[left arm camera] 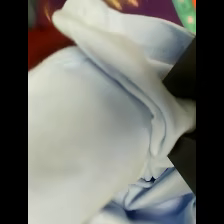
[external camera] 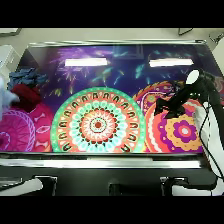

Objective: Fold the clothes and pants, and hang the long-sleeved shirts on hangers.

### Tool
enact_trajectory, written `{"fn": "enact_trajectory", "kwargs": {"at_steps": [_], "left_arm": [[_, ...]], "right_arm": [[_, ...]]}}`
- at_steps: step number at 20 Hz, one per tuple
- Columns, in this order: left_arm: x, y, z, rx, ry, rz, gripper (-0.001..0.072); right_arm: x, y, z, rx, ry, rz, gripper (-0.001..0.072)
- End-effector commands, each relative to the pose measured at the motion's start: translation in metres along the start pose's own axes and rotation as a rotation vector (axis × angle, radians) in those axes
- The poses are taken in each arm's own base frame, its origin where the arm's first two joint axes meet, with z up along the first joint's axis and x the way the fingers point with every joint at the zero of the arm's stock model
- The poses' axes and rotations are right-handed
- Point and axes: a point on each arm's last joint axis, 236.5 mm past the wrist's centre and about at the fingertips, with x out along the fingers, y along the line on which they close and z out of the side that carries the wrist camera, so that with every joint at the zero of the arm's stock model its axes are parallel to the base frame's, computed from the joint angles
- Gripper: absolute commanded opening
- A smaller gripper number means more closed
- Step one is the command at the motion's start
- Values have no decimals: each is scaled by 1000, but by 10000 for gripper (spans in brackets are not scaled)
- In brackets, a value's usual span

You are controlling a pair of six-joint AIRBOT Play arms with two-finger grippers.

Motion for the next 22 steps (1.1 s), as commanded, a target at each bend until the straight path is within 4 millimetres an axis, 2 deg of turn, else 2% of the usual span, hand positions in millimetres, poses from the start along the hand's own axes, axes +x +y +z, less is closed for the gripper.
{"fn": "enact_trajectory", "kwargs": {"at_steps": [1, 3, 4, 6, 7, 9, 10, 11, 14, 17, 18, 19, 20, 21, 22], "left_arm": [[-136, -98, 17, 75, -271, -230, 31], [-200, -165, -17, 157, -327, -416, 31], [-224, -197, -42, 184, -320, -523, 30], [-254, -249, -102, 257, -242, -712, 30], [-259, -272, -137, 300, -167, -789, 30], [-253, -305, -209, 409, 5, -872, 30], [-243, -317, -250, 479, 101, -889, 30], [-230, -325, -290, 543, 194, -886, 31], [-172, -329, -409, 680, 485, -772, 31], [-125, -334, -503, 742, 701, -670, 38], [-117, -340, -522, 726, 756, -668, 199], [-113, -349, -532, 703, 812, -682, 641], [-112, -358, -529, 678, 846, -696, 702], [-111, -366, -512, 680, 837, -720, 702], [-107, -373, -480, 672, 791, -740, 702]], "right_arm": [[0, 0, -4, -4, 19, -3, 555], [-2, 0, -3, -11, 3, -4, 556], [-7, 2, 0, -21, -26, -1, 557], [-22, 3, 6, -54, -109, -11, 561], [-33, 1, 8, -73, -155, -29, 567], [-56, -10, 10, -88, -248, -95, 572], [-67, -17, 8, -98, -283, -133, 596], [-79, -25, 6, -113, -317, -180, 658], [-104, -41, -1, -137, -377, -271, 676], [-105, -42, -5, -133, -373, -272, 665], [-104, -42, -5, -135, -366, -272, 666], [-104, -42, -5, -152, -363, -275, 668], [-104, -42, -5, -167, -361, -276, 668], [-102, -38, -7, -162, -355, -258, 667], [-96, -28, -11, -147, -336, -204, 666]]}}
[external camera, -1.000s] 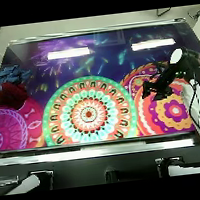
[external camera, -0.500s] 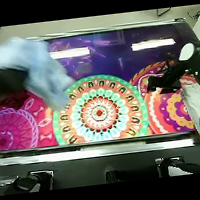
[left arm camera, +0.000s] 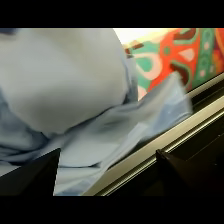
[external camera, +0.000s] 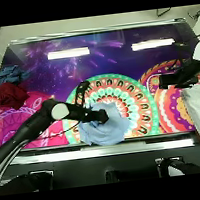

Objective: Fold the clothes and pants, and hang the long-sleeved shirts on hangers.

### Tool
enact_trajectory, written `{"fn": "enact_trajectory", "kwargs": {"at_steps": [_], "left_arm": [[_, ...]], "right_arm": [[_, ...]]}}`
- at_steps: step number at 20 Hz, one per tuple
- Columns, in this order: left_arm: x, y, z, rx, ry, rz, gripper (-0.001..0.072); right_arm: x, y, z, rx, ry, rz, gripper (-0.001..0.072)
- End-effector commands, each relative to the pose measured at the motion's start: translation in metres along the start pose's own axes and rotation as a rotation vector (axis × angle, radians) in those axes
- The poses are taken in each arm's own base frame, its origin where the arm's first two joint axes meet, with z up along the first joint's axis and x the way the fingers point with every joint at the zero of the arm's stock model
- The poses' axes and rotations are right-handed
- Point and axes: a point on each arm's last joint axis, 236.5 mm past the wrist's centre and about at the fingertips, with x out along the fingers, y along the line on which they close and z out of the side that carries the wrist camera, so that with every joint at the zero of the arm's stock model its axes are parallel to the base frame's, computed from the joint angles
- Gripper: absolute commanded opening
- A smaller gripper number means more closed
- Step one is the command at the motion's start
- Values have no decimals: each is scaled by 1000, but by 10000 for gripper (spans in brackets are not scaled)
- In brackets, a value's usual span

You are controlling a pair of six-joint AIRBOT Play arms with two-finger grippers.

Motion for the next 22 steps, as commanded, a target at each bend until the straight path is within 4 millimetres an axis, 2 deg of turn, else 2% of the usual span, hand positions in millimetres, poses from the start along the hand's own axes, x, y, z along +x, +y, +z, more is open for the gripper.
{"fn": "enact_trajectory", "kwargs": {"at_steps": [1, 2, 3, 4, 5, 7, 9, 11, 12, 13, 15, 18, 22], "left_arm": [[-23, 15, 40, -8, -10, -36, 702], [-51, 35, 56, -19, -41, -7, 702], [-77, 63, 64, -43, -51, 41, 702], [-101, 97, 60, -82, -33, 102, 702], [-118, 132, 47, -131, 7, 168, 702], [-131, 182, 16, -208, 83, 226, 702], [-115, 210, -16, -316, 141, 217, 702], [-76, 213, -44, -397, 179, 146, 701], [-55, 209, -52, -440, 167, 99, 701], [-34, 200, -59, -457, 154, 41, 701], [-7, 184, -72, -460, 147, -31, 701], [16, 176, -90, -428, 188, -17, 701], [37, 168, -84, -401, 156, -2, 697]], "right_arm": [[2, 31, -13, 10, 51, 129, 667], [6, 54, -23, 3, 92, 232, 669], [14, 77, -36, -15, 139, 335, 686], [27, 89, -50, -14, 189, 394, 705], [43, 91, -65, 0, 240, 403, 705], [78, 90, -101, 38, 351, 398, 706], [106, 91, -142, 68, 458, 399, 706], [125, 91, -169, 92, 515, 396, 705], [130, 92, -177, 106, 526, 401, 705], [133, 96, -180, 117, 531, 414, 704], [134, 103, -178, 125, 516, 450, 704], [138, 104, -169, 136, 477, 451, 704], [138, 111, -169, 150, 472, 482, 704]]}}
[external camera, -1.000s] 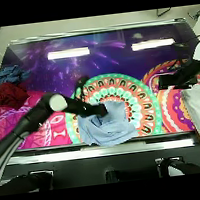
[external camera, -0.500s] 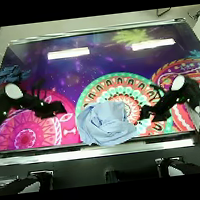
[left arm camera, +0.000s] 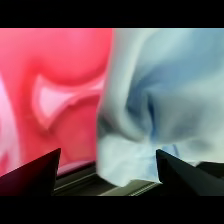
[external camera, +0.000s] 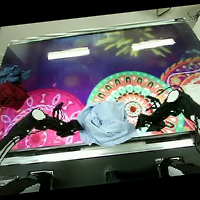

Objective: Fold the clothes and pants, and hang the long-sleeved shirts on hangers.

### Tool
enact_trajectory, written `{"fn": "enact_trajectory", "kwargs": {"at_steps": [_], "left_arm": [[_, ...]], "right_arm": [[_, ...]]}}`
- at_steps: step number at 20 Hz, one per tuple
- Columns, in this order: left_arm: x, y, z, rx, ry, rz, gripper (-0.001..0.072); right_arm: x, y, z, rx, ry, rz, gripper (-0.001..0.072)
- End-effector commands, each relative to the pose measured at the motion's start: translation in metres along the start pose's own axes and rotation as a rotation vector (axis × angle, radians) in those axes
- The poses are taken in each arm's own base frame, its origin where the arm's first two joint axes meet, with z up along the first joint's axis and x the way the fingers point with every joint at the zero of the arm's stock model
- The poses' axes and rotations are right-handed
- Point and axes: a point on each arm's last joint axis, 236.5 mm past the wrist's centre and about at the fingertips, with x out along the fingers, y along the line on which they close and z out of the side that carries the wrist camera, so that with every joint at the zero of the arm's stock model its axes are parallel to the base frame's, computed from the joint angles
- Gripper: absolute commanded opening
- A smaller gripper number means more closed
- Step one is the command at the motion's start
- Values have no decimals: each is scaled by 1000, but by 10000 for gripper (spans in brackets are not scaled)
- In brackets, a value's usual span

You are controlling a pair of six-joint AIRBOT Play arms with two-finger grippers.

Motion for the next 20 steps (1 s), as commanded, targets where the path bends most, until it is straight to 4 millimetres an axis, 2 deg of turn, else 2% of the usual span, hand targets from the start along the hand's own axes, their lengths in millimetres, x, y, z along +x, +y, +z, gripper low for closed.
{"fn": "enact_trajectory", "kwargs": {"at_steps": [1, 4, 5, 7, 10, 11, 12, 13, 14, 15, 16, 18, 19, 20], "left_arm": [[20, -4, 9, 3, -64, 12, 646], [23, -8, 13, 10, -86, 16, 129], [23, -8, 11, 11, -79, 15, 57], [22, -9, 8, 19, -70, 13, 46], [17, -13, 9, 29, -83, 6, 33], [15, -15, 9, 33, -89, 3, 33], [13, -17, 9, 39, -96, 0, 33], [10, -19, 10, 45, -105, -4, 33], [7, -22, 11, 63, -115, -9, 33], [1, -29, 14, 101, -133, -16, 33], [-7, -36, 18, 127, -156, -21, 32], [-37, -56, 36, 238, -228, 0, 32], [-59, -69, 46, 308, -275, 21, 32], [-90, -88, 59, 386, -341, 40, 32]], "right_arm": [[5, 10, 1, -1, -10, 51, 704], [5, 10, 10, 0, -47, 52, 704], [4, 12, 13, 3, -60, 60, 703], [10, 16, 12, -7, -47, 63, 701], [34, 30, 7, -60, 5, 40, 700], [41, 36, 6, -78, 10, 39, 692], [45, 43, 6, -92, 10, 45, 651], [48, 52, 6, -108, 3, 57, 513], [48, 57, 6, -123, 3, 70, 343], [45, 62, 8, -136, -3, 81, 98], [41, 65, 9, -151, -4, 81, 38], [16, 80, 22, -237, -56, 78, 37], [-7, 92, 33, -294, -115, 65, 37], [-37, 105, 47, -360, -198, 37, 37]]}}
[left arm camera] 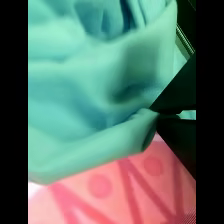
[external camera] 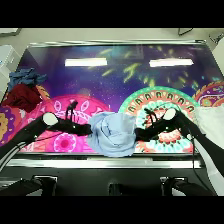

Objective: Fold the clothes and pants, and hang the long-sleeved shirts on hangers.

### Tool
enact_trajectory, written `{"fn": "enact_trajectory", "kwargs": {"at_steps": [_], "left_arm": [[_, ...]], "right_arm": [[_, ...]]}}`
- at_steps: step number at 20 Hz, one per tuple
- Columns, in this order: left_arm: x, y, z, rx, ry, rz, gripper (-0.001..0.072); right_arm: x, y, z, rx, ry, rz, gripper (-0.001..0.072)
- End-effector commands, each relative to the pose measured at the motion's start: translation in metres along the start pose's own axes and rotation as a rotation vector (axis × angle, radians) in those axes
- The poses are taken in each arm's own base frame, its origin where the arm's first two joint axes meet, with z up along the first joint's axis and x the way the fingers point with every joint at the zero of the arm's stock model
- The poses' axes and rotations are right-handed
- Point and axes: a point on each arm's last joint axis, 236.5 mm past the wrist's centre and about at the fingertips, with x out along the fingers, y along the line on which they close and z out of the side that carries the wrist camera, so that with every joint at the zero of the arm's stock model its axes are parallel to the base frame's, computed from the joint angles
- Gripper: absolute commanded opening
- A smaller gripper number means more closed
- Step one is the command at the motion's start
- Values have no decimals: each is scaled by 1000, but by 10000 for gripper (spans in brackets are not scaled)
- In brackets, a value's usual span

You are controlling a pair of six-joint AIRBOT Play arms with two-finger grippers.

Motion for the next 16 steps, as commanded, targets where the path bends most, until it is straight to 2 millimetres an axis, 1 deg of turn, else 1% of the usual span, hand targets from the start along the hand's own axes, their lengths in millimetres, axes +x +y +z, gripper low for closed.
{"fn": "enact_trajectory", "kwargs": {"at_steps": [1, 2, 3, 4, 5, 6, 7, 8, 9, 10, 11, 12, 13, 14, 15, 16], "left_arm": [[-76, -40, 62, 235, -183, 53, 31], [-119, -67, 90, 303, -296, 51, 32], [-166, -97, 115, 358, -425, 30, 32], [-224, -133, 135, 418, -570, 1, 32], [-281, -167, 144, 477, -704, -27, 32], [-341, -204, 144, 534, -842, -66, 32], [-398, -239, 135, 583, -978, -117, 32], [-445, -271, 119, 632, -1093, -181, 32], [-489, -301, 98, 679, -1201, -269, 32], [-524, -325, 77, 707, -1288, -364, 33], [-551, -342, 58, 714, -1363, -467, 32], [-573, -353, 41, 729, -1428, -543, 32], [-586, -361, 28, 752, -1476, -582, 33], [-591, -366, 21, 773, -1503, -604, 33], [-592, -371, 17, 801, -1518, -609, 33], [-590, -373, 17, 821, -1525, -601, 32]], "right_arm": [[-84, 37, 53, -210, -225, -93, 37], [-137, 52, 77, -277, -374, -173, 38], [-197, 68, 96, -325, -545, -253, 38], [-267, 88, 108, -368, -741, -328, 39], [-345, 118, 108, -425, -967, -385, 39], [-418, 151, 92, -483, -1185, -407, 40], [-476, 185, 66, -534, -1372, -388, 40], [-528, 217, 31, -586, -1553, -351, 40], [-566, 241, -4, -629, -1694, -303, 40], [-596, 261, -39, -667, -1829, -251, 40], [-617, 275, -69, -697, -1936, -198, 40], [-634, 286, -95, -722, -2028, -144, 40], [-647, 293, -114, -738, -2096, -102, 40], [-655, 299, -126, -749, -2147, -67, 40], [-661, 303, -134, -756, -2181, -33, 40], [-663, 304, -134, -757, -2193, -25, 40]]}}
